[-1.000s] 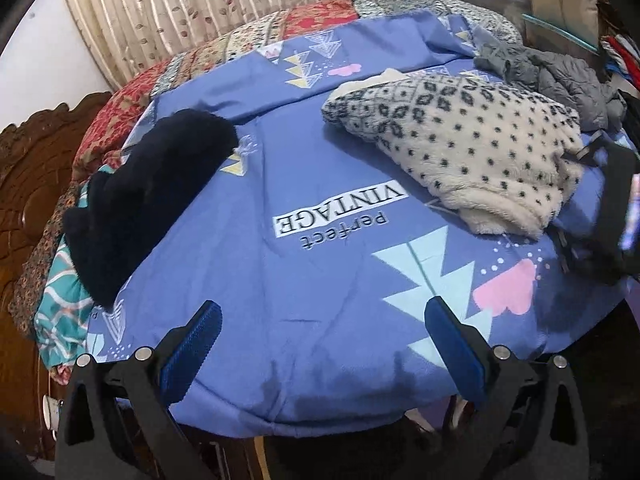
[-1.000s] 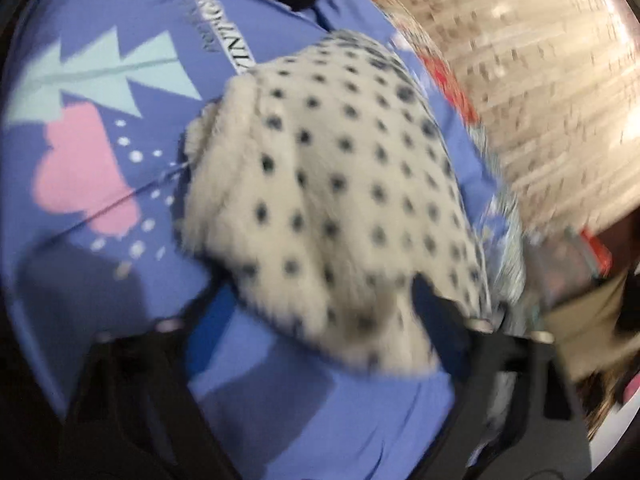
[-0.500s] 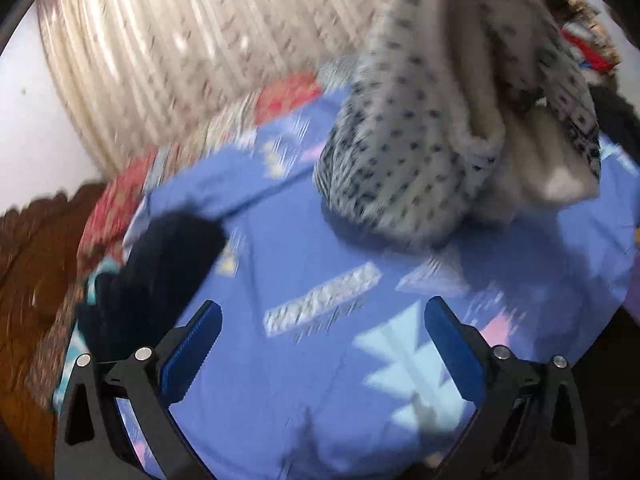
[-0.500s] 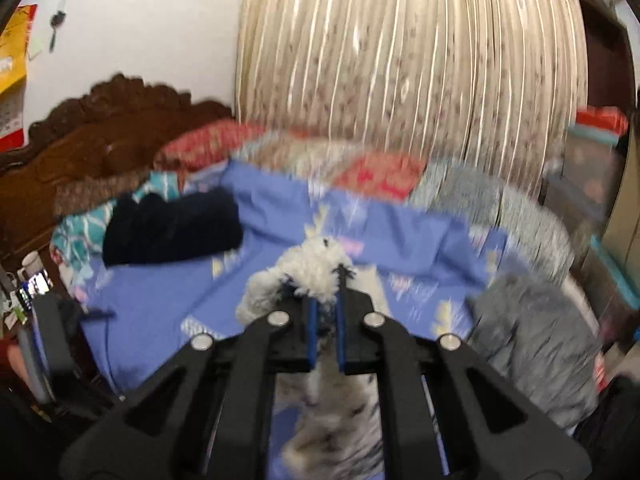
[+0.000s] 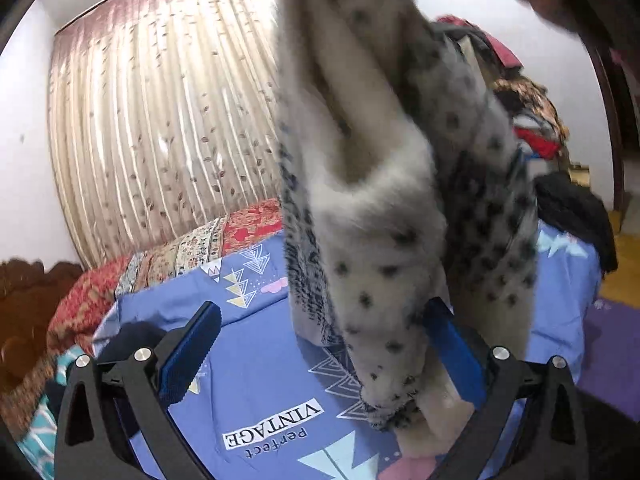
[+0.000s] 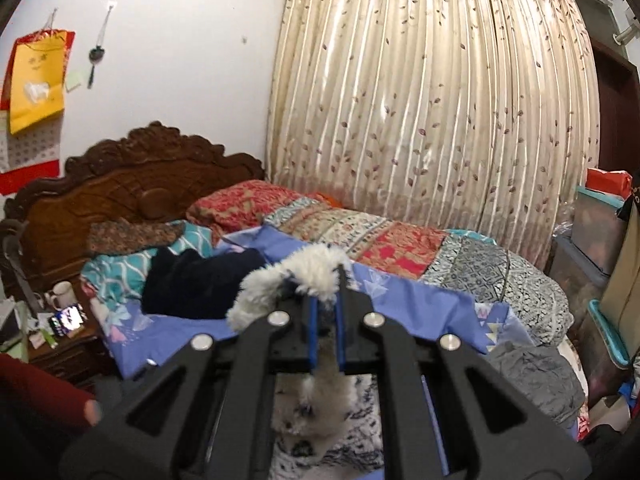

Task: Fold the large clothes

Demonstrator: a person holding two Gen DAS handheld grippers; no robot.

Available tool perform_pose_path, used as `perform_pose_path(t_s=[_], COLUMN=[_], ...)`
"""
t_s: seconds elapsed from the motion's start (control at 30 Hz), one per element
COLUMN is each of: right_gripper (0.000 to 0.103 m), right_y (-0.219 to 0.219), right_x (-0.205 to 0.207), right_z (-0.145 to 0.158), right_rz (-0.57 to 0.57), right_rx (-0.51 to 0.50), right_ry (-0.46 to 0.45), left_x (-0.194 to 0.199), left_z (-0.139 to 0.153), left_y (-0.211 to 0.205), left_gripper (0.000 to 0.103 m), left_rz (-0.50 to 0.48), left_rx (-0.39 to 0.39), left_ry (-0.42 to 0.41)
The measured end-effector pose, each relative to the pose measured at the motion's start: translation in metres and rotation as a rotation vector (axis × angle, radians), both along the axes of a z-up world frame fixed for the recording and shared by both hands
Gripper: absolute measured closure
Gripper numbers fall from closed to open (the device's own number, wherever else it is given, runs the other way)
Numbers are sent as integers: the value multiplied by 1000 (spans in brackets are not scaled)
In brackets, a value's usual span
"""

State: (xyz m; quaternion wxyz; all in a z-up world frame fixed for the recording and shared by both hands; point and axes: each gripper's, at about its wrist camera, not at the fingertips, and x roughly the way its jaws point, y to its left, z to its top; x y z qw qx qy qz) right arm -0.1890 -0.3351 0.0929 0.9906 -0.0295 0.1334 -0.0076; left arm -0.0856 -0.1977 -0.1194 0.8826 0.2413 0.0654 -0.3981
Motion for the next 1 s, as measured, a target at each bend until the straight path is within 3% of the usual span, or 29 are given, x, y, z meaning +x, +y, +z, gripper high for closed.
perform_pose_path(t_s=[0.17, 0.23, 0.3, 0.4, 0.43, 0.47, 0.6, 0.77, 0.9, 1.0], right_gripper=[96, 96, 96, 96, 96, 96, 96, 96, 96, 96], right_y=[-1, -3, -5, -10, -11, -13, -14, -22, -24, -27], right_x=[-12, -15, -23, -34, -38, -41, -56, -82, -101, -105], right_z=[11, 13, 16, 21, 22, 23, 32, 54, 72, 77], right_rz=[6, 4, 0, -5, -4, -4, -9, -19, -18, -15], right_rx=[15, 19, 28, 37, 41, 41, 39, 58, 62, 77], right_ry=[-26, -38, -58, -82, -89, -97, -146, -232, -303, -326], left_x=[-33, -29, -13, 23, 33, 41, 51, 49, 30, 22], left_z=[-3, -5, -3, 5, 11, 17, 64, 160, 223, 247], left_y=[-10, -19, -22, -17, -13, -8, 31, 86, 112, 116], left_gripper=[-10, -10, -2, 37, 62, 70, 72, 72, 72, 72], left_rz=[-53, -28, 7, 88, 116, 139, 202, 238, 233, 221], left_rx=[-4, 12, 6, 1, -4, -18, -147, -343, -417, -439], left_ry=[-120, -108, -74, 10, 32, 48, 3, -88, -190, -236])
